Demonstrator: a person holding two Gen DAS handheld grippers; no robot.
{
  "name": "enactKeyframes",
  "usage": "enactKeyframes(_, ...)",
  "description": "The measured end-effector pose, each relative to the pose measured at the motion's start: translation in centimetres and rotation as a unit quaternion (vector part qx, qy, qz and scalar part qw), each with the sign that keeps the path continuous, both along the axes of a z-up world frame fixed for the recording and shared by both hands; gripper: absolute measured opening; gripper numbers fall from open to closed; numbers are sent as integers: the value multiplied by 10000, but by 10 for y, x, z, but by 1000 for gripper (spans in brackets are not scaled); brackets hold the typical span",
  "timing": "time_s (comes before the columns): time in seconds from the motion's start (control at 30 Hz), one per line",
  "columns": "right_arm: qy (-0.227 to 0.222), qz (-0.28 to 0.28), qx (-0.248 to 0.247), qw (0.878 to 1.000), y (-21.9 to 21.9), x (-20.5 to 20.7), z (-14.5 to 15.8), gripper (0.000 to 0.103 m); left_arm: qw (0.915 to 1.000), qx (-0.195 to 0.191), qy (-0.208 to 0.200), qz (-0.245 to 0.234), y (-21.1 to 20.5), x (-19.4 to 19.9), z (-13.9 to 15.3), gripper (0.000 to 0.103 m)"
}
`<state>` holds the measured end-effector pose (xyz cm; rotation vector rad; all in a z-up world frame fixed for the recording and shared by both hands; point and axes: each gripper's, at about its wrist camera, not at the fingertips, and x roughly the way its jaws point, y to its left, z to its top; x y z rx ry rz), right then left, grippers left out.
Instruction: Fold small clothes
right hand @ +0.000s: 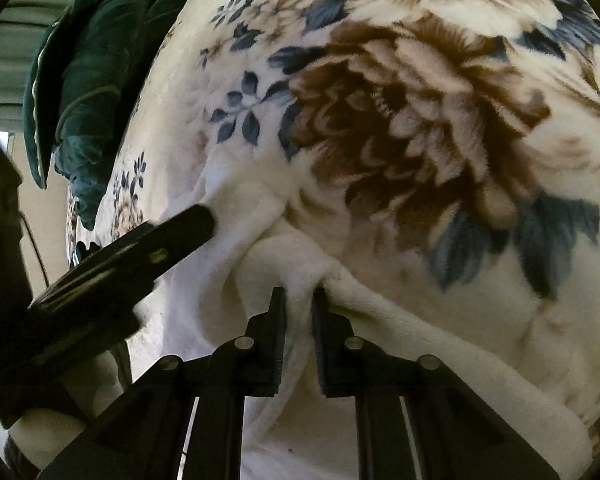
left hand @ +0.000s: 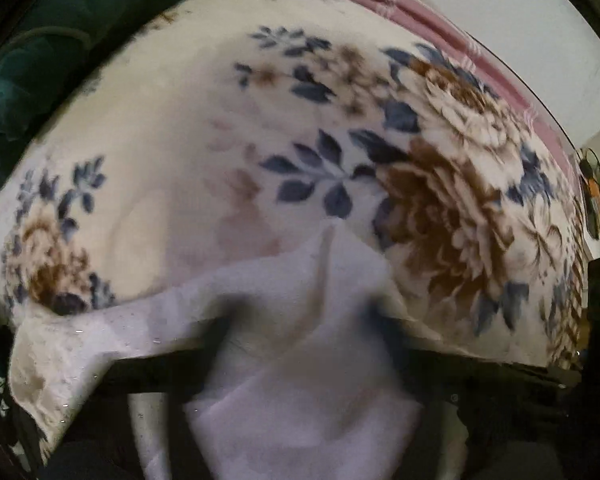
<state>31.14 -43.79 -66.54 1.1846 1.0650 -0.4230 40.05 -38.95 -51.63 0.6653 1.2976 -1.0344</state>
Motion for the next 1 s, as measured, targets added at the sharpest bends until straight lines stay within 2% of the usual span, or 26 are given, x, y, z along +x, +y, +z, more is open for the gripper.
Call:
enactKeyframes(0.07,13,-2,-40,10000,-3,-5,2,12,10000,1,47,45,2,1,-4,2)
enactKeyframes(0.13,-9,-12,-26,10000,-5,-7,3,12,9997,-222,5,108,7,5,2,2)
enactKeyframes(0.27,31,64,-58,10000,-7,-11,6,11,9957,-364,-55,851,31,34,10,2)
enactKeyframes(0.33,39,178,-136,9997,-6,-10,10,11,9923,-418,106,1160,42,48,9,1)
enactKeyframes(0.4,128,323,-246,9991,-3,-8,12,11,9894,-361,-31,1407,51,58,9,0)
enactKeyframes(0.5,219,580,-360,9974,0,-3,13,11,9814,-496,108,1851,63,74,13,1)
enactKeyframes(0.57,181,636,-239,9975,-2,-1,15,13,9794,-824,493,1777,60,76,20,4)
enactKeyframes(0.63,121,555,-79,9984,-7,-1,15,19,9804,-947,757,1553,46,70,22,17)
enactKeyframes(0.7,-2,282,82,9996,-16,-6,15,25,9828,-887,903,1345,30,65,20,40)
enactKeyframes(0.8,-122,-185,269,9994,-32,-16,13,33,9877,-547,1125,934,-3,57,3,40)
enactKeyframes(0.93,-114,-616,883,9941,-47,-21,-9,33,9927,6,1157,345,-27,37,-15,40)
enactKeyframes(1.0,-143,-756,1257,9891,-51,-21,-23,33,9947,251,990,66,-33,24,-20,40)
